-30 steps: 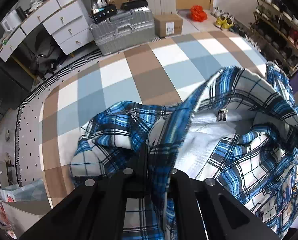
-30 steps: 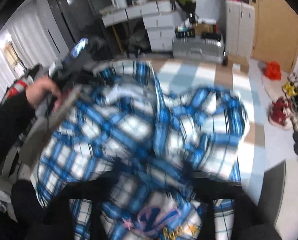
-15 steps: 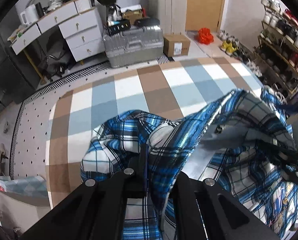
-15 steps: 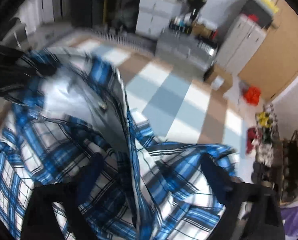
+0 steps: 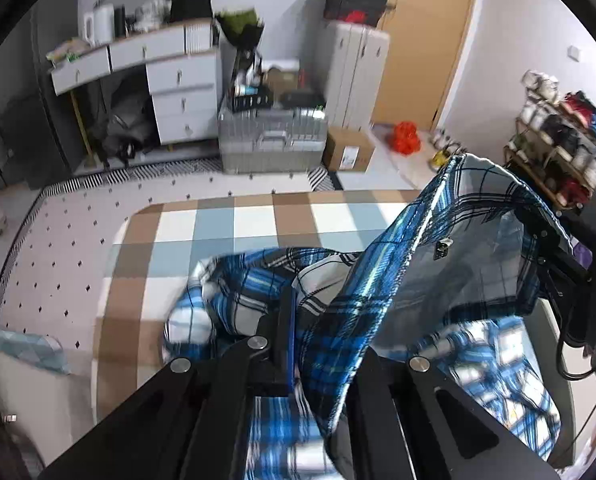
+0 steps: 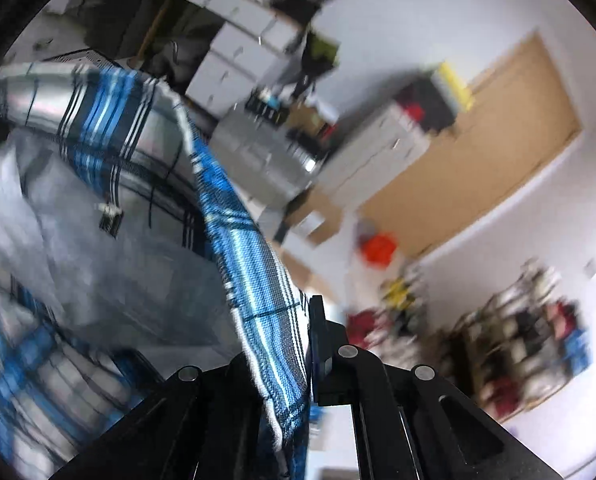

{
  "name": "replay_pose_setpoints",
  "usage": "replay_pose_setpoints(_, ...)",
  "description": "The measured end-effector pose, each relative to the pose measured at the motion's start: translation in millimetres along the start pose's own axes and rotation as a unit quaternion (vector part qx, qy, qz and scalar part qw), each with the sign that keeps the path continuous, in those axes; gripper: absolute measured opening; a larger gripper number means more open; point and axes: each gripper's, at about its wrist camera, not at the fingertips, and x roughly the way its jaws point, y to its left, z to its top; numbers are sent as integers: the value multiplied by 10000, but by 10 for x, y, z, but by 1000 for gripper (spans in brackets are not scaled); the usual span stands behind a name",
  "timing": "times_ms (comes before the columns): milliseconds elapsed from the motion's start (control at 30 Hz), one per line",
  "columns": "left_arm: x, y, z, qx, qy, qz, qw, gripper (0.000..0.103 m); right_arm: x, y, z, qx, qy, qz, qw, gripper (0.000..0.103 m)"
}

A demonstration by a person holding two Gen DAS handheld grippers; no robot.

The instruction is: Fold large clothes

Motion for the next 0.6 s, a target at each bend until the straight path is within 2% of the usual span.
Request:
replay_pose_setpoints(133, -552, -284, -600, 136, -393, -179, 9990, 0, -740, 42, -509, -255, -638, -328, 9971, 3)
replay_pose_setpoints(233, -785, -526, -1089, 394, -557, -123, 9976, 0, -1106, 175, -976, -475, -755, -441, 9950, 3)
replay_pose_setpoints(267, -816, -601, -1315, 401, -585, -133, 9974, 0, -1163, 264, -1147, -623, -646, -503, 9947, 3)
replay_pose_setpoints(333, -747, -662, -1581, 295, -329, -214, 9988, 0, -1230, 450, -1493, -771, -408, -454, 9952, 3)
replay_pose_setpoints(400, -640, -639, -1809, -21, -92, -370, 9993, 0, -1262, 656, -1830, -855, -139, -252, 9959, 3)
replay_pose_setpoints(467, -477, -596, -1986, -200, 176, -361, 9990, 0, -1287, 858, -2105, -924, 29, 17, 9957, 3)
replay_pose_setpoints(533, -318, -514, -2115, -406, 473, -474, 9969, 1, -1267, 1070, -2367, -1041, 285, 264, 9938, 4)
replay_pose_setpoints(600, -174, -426, -2205, -675, 939, -545, 9918, 2, -1301, 1236, -2572, -1034, 564, 659, 9909, 5)
